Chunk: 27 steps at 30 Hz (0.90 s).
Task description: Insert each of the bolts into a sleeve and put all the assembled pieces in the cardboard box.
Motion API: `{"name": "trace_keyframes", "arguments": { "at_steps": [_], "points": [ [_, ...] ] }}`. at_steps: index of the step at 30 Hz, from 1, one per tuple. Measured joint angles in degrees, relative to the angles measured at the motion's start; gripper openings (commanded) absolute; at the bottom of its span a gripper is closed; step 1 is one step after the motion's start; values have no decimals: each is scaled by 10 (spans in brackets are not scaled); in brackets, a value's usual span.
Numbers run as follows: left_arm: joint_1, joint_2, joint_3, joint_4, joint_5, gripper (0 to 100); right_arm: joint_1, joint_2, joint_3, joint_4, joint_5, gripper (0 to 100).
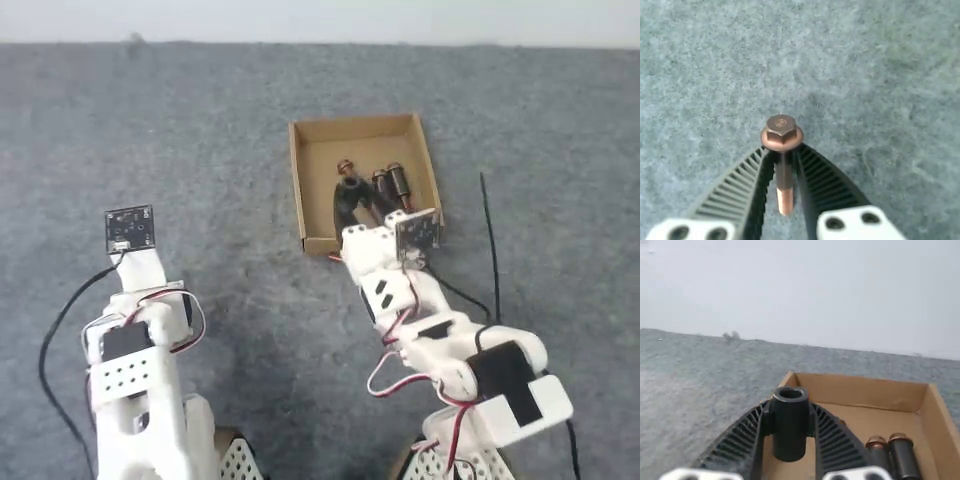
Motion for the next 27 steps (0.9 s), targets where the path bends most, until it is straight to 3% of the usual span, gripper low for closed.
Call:
{"name": "trace_keyframes", "arguments": {
  "at_steps": [18,27],
  "points": [
    [-1,0,0,0,0,36,-39,1,188,-202,-1,6],
    [0,0,0,0,0,36,-39,1,189,-221,-1,6]
  ]
}}
